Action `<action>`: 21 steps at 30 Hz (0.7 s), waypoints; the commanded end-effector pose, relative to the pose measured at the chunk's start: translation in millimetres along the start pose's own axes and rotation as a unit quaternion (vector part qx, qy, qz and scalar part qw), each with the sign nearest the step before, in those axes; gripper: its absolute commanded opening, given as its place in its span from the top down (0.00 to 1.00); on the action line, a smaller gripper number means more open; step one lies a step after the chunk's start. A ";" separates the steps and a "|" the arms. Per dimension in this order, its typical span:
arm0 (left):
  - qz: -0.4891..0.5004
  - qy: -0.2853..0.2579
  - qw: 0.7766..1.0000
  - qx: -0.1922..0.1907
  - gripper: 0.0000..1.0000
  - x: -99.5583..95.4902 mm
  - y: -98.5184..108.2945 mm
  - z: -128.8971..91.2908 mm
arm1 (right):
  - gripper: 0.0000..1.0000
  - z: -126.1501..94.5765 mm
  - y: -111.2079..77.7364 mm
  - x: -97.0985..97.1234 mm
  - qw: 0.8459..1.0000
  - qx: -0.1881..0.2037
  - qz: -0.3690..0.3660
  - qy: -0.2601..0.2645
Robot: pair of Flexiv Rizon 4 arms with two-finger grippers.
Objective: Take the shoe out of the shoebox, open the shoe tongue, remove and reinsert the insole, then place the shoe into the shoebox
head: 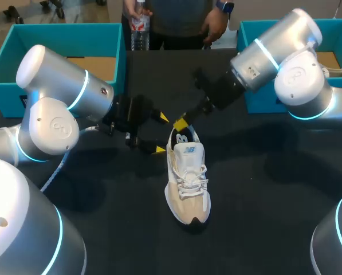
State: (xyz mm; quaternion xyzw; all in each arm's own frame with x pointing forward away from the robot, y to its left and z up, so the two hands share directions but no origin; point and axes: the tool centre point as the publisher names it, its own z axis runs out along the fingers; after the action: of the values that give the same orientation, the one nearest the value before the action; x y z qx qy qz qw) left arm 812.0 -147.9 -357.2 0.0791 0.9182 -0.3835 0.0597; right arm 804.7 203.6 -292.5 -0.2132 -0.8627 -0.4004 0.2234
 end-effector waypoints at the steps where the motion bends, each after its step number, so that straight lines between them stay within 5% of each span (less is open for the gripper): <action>1: 0.000 0.000 1.000 -0.001 0.00 -0.1 -0.3 0.9 | 0.56 -17.2 1.2 -6.5 0.999 -0.029 -0.010 -0.017; 6: 0.000 0.000 1.000 -0.001 0.00 -0.1 -0.3 0.9 | 0.56 -43.7 6.6 -1.9 0.998 -0.023 0.002 -0.055; 12: 0.000 0.000 1.000 -0.001 0.00 -0.1 -0.3 0.9 | 0.64 -60.3 -7.8 19.4 0.993 -0.045 0.059 -0.096; 17: 0.000 0.000 1.000 -0.001 0.00 -0.1 -0.3 0.9 | 1.00 -62.4 -12.6 32.2 0.985 -0.048 0.114 -0.118; 21: 0.000 0.000 1.000 -0.001 0.00 -0.1 -0.3 0.9 | 1.00 -62.2 -9.7 37.2 0.973 -0.023 0.177 -0.143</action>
State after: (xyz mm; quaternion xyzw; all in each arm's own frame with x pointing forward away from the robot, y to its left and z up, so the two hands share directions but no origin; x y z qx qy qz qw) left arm 812.0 -147.9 -357.2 0.0791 0.9182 -0.3835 0.0597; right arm 787.3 155.1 -249.6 -0.3844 -0.8178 -0.3808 0.1960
